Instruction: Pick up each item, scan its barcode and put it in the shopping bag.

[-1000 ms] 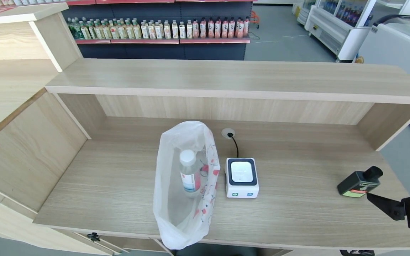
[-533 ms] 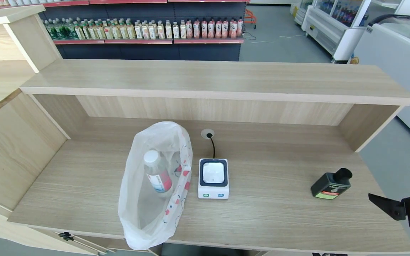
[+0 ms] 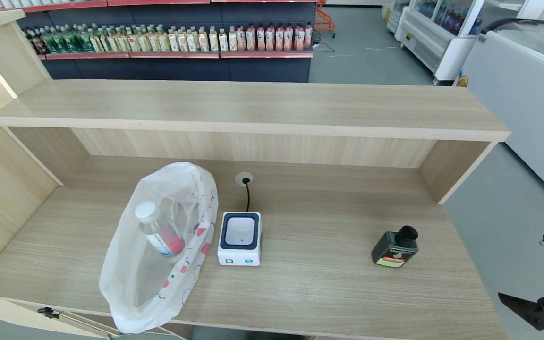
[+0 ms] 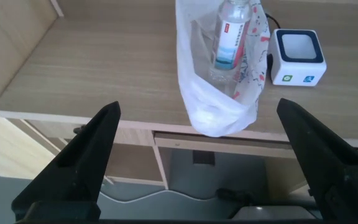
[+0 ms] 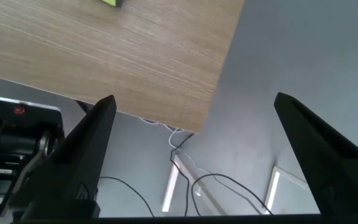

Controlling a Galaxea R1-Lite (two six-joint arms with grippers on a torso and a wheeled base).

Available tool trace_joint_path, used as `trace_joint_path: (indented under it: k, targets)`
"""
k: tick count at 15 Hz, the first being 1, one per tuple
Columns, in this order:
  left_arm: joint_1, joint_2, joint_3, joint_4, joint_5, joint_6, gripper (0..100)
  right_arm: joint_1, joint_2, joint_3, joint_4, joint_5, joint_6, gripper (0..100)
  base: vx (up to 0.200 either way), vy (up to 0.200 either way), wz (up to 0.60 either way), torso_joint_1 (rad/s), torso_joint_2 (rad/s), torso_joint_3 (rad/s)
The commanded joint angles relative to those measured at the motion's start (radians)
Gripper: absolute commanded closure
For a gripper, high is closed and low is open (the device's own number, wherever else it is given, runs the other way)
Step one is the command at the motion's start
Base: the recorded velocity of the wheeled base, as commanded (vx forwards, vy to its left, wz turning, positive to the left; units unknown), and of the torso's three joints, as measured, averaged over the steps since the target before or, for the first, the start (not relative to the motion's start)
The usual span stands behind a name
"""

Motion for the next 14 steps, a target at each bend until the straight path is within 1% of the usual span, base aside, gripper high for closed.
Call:
trace_joint_path:
  k: [1,4,7,11,12,14]
  targets:
    - [0.0,0.0,0.0,0.0,0.0,0.0,0,0.0,0.022,0.005,0.002,-0.007,-0.03,0,0.0,0.0,0.0,0.0,0.0,0.0]
    - [0.0,0.0,0.0,0.0,0.0,0.0,0,0.002,0.085,0.002,-0.006,-0.007,-0.077,0,0.0,0.0,0.0,0.0,0.0,0.0]
    - [0.0,0.0,0.0,0.0,0.0,0.0,0,0.022,0.152,0.004,-0.018,0.002,-0.082,0,0.0,0.0,0.0,0.0,0.0,0.0]
    - [0.0,0.0,0.0,0.0,0.0,0.0,0,0.053,0.24,0.008,-0.148,0.01,-0.082,0,0.0,0.0,0.0,0.0,0.0,0.0]
    - [0.0,0.0,0.0,0.0,0.0,0.0,0,0.054,0.25,0.007,-0.16,0.015,-0.082,0,0.0,0.0,0.0,0.0,0.0,0.0]
    - [-0.001,0.0,0.0,0.0,0.0,0.0,0,0.105,0.321,0.01,-0.228,0.041,-0.079,0,0.0,0.0,0.0,0.0,0.0,0.0]
